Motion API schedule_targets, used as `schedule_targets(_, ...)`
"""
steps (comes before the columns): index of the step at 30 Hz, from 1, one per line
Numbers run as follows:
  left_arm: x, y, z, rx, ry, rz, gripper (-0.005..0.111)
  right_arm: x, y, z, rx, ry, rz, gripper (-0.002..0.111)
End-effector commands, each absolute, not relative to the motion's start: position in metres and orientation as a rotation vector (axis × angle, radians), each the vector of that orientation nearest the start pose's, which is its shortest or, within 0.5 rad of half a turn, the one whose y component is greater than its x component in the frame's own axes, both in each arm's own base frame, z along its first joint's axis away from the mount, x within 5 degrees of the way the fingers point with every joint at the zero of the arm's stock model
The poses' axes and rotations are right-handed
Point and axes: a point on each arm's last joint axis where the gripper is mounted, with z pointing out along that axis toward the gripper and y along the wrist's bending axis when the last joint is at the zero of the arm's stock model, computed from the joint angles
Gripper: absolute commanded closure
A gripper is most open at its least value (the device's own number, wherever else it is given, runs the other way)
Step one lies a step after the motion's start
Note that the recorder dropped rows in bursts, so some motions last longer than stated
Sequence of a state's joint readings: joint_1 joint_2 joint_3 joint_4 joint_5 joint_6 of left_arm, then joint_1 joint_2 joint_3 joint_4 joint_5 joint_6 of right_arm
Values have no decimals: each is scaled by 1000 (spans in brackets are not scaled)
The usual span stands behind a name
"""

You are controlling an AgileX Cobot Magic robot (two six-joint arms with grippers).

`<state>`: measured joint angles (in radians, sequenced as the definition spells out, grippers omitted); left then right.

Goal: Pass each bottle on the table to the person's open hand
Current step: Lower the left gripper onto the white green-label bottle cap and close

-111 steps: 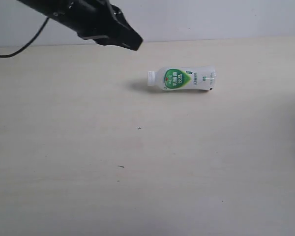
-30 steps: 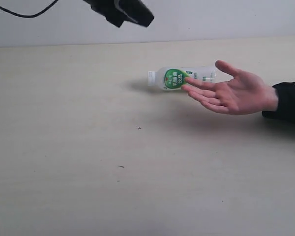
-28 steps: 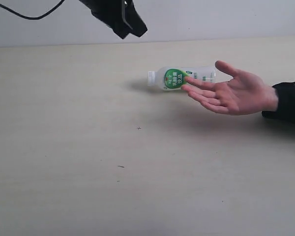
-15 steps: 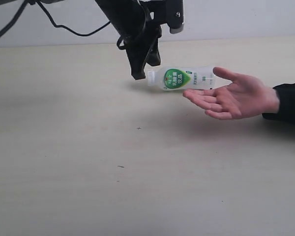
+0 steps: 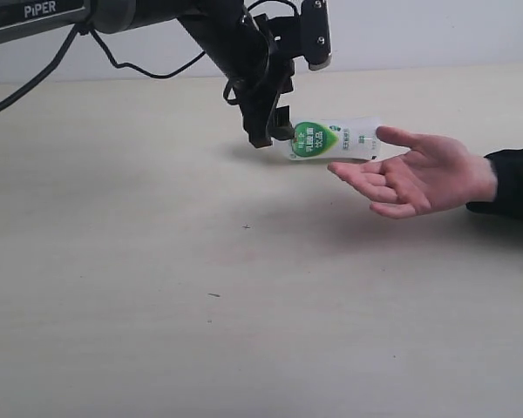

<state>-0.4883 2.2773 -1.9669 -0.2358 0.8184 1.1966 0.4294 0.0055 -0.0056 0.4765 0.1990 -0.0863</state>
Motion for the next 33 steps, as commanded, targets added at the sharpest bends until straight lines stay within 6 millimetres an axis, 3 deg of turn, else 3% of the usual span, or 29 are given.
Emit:
schedule_targets(1, 446, -256, 195, 1778, 1827, -31, 35, 47, 31, 197, -123, 1703, 677, 108)
schedule_targets(15, 456, -259, 179, 1724, 1801, 16, 33, 47, 31, 197, -123, 1703, 677, 108)
schedule_targets(24, 456, -258, 179, 1731, 1801, 21, 32, 47, 31, 197, -123, 1703, 677, 108)
schedule_targets(33, 465, -246, 179, 1733, 1787, 148, 32, 47, 31, 197, -123, 1703, 677, 108)
